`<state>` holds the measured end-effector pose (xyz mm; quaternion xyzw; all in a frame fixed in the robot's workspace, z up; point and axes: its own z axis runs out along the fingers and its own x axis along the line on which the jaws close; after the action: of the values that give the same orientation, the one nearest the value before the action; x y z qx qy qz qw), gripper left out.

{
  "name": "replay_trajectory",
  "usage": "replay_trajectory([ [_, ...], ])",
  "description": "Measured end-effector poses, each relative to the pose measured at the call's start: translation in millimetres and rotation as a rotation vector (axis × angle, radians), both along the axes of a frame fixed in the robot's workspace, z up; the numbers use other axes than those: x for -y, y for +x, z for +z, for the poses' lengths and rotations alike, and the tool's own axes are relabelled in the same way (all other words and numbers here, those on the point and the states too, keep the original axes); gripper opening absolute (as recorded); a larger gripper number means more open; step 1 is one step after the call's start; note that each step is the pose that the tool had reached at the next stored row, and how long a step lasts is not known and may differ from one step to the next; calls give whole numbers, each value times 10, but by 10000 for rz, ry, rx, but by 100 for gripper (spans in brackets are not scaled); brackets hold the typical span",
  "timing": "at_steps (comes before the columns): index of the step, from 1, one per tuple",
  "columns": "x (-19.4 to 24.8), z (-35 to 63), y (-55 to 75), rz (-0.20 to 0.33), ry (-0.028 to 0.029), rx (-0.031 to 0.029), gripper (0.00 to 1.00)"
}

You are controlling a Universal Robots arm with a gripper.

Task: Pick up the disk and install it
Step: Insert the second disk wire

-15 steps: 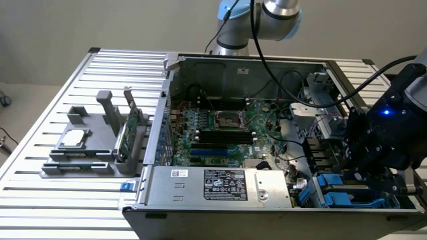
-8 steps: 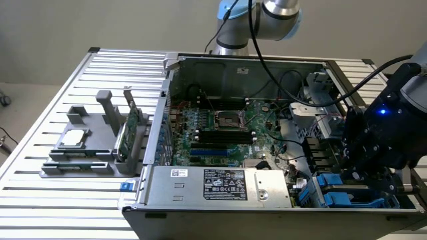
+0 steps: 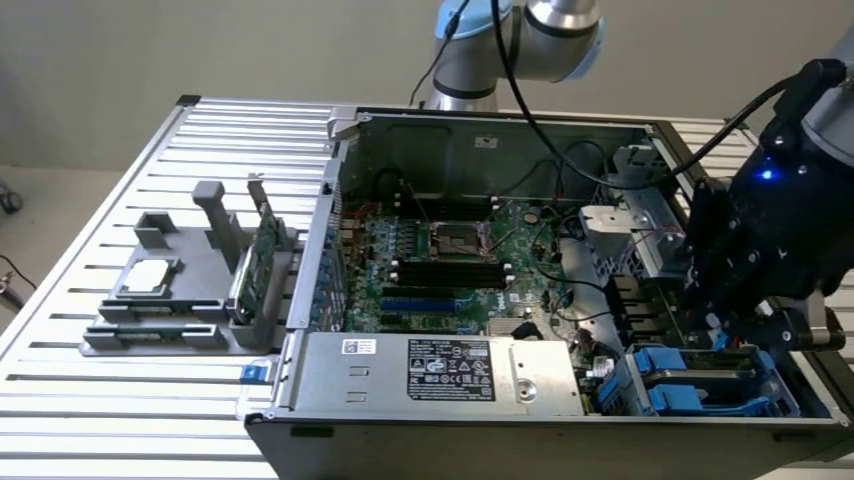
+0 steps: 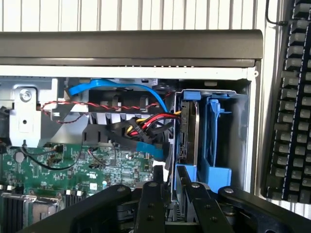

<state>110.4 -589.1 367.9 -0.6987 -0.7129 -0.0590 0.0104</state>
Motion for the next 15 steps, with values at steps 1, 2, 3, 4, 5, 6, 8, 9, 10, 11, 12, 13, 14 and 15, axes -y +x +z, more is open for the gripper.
replay_trajectory([
  [1,-19,44,-5,0,-16,7,25],
  [2,-39,81,-8,0,-33,18,25],
  [3,-60,111,-8,1,-62,36,25],
  [4,-76,130,-8,1,-107,59,25],
  [5,-91,137,-8,0,-165,86,25],
  [6,-104,140,-8,1,-223,114,25],
  [8,-122,140,-8,2,-376,165,25],
  [9,-130,140,-8,2,-446,182,25],
  [10,-137,139,-8,2,-504,197,25],
  [11,-143,140,-7,2,-550,205,25],
  [12,-150,140,-7,0,-578,210,25],
  [13,-156,139,-6,-3,-592,211,25],
  [14,-162,140,-3,-5,-602,212,25],
  [15,-169,139,2,-6,-607,212,25],
])
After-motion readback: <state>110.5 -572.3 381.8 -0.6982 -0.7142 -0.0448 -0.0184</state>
